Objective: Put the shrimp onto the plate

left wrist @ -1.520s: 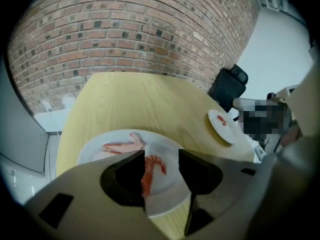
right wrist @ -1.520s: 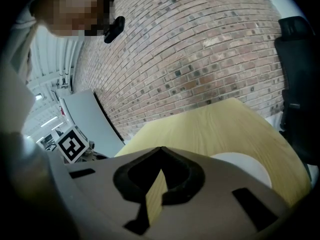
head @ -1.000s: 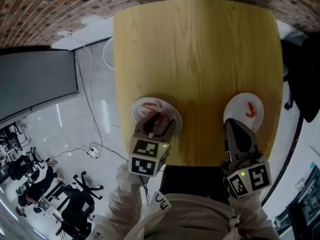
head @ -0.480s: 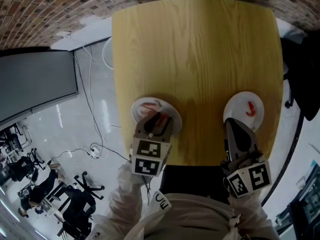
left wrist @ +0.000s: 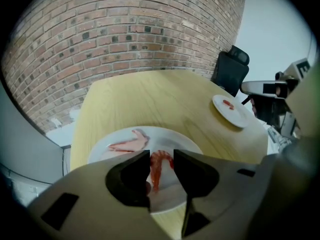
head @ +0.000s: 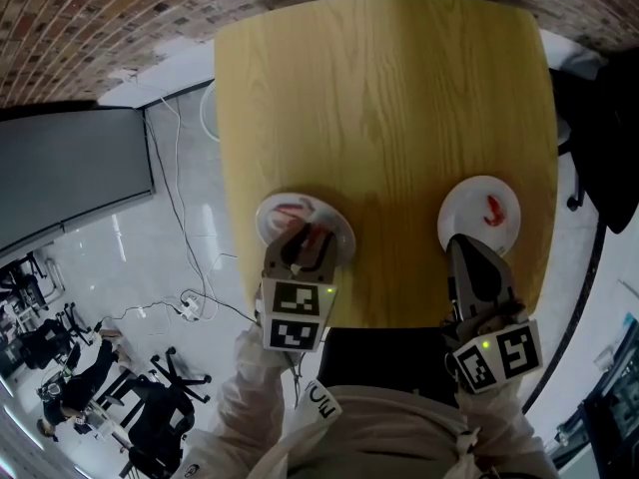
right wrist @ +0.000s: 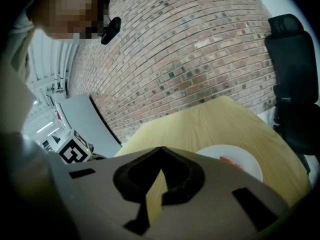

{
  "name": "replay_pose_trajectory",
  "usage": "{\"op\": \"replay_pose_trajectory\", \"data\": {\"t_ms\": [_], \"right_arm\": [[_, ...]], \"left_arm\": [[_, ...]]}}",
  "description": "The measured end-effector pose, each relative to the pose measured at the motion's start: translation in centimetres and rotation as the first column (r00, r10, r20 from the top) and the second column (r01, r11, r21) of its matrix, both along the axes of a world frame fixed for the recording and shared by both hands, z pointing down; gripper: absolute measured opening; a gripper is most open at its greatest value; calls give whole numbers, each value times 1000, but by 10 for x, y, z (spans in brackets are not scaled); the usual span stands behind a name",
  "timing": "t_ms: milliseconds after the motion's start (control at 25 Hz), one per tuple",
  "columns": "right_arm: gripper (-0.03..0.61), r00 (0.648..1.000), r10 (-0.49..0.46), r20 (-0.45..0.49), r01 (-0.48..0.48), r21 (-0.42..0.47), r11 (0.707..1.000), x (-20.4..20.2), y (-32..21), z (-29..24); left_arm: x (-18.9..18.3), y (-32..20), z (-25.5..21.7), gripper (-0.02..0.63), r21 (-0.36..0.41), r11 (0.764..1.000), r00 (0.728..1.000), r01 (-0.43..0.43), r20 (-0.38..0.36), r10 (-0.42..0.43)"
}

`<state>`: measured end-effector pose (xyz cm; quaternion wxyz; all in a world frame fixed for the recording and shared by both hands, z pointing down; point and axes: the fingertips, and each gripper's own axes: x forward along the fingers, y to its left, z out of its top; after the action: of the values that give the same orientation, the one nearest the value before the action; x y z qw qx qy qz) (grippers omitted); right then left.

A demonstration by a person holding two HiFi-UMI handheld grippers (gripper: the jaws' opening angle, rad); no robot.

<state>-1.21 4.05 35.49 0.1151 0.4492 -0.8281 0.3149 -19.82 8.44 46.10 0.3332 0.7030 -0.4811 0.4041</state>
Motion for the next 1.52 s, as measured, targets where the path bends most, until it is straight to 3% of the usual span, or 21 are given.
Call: {"op": "replay_pose_trajectory", "data": {"t_ms": [360,440,480,720,840,920,1040,1240,1520], "right_arm": [[23,1000,22,7,-22,8,1000,11,4,-4],[23,1000,29,8,-29,8,1000,16,5,-5],[23,999,32,8,-33,7,999,18,5,-4],[23,999,48,8,-48,9,999,30,4,-5],[23,999,46,11,-46,7,999,29,4,-4],[23,999,40,13,-40,7,999,27,4,-5],[23,999,32,15,-33,5,999,25,4,-5],[23,1000,27,13,-27,4,1000,25,3,-4],[23,1000,21,16,-21,2,1000,24,0,-4]], "left_arm": [[3,-2,-9,137,25,1000,1000,-9,25,8],[2,-4,-9,51,34,999,999,-3,51,2],[2,-4,-8,43,34,999,998,-4,62,2],[1,-2,-7,41,21,1000,995,-10,97,8],[1,-2,-9,43,17,1000,997,7,76,-8],[4,-2,-11,47,7,999,999,33,36,-33],[7,-3,-11,108,-15,998,998,68,-7,-68],[7,0,-7,168,-44,995,996,91,-6,-91],[3,0,-2,175,-59,989,991,135,-2,-135]]}}
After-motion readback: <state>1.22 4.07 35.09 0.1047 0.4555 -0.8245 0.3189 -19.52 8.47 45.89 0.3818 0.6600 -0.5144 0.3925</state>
